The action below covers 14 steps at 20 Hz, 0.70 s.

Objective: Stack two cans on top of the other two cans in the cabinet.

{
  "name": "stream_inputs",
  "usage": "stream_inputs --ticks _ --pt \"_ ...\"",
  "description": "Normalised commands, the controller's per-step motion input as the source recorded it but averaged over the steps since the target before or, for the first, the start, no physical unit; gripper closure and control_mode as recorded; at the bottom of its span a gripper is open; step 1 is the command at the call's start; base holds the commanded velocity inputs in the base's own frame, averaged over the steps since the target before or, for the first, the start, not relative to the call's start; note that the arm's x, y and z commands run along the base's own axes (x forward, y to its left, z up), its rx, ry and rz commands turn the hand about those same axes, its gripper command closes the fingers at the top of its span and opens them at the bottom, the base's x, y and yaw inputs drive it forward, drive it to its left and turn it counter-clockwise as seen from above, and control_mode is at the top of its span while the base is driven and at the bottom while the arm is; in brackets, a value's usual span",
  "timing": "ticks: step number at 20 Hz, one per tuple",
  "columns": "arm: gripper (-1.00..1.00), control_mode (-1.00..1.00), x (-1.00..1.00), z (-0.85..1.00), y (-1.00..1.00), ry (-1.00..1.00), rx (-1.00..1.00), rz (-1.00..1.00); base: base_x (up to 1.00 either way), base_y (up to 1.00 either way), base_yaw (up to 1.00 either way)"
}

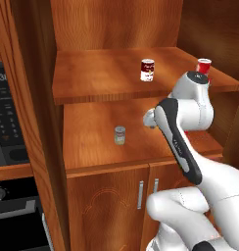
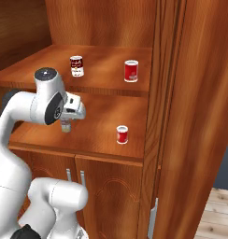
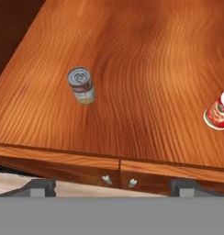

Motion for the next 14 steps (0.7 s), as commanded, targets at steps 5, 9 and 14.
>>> stream_inputs --ticks 5,9,14 --pt "-1.00 -1.00 -0.33 -0.32 0.36 -0.26 0.01 0.00 0.00 0.00 0.00" --pt "-1.00 -1.00 -0.06 -0.43 0.45 -0.06 0.00 0.00 0.00 0.00 0.00" --pt "-1.00 -1.00 0.02 -0.31 0.47 -0.07 0.00 0.00 0.00 0.00 0.00"
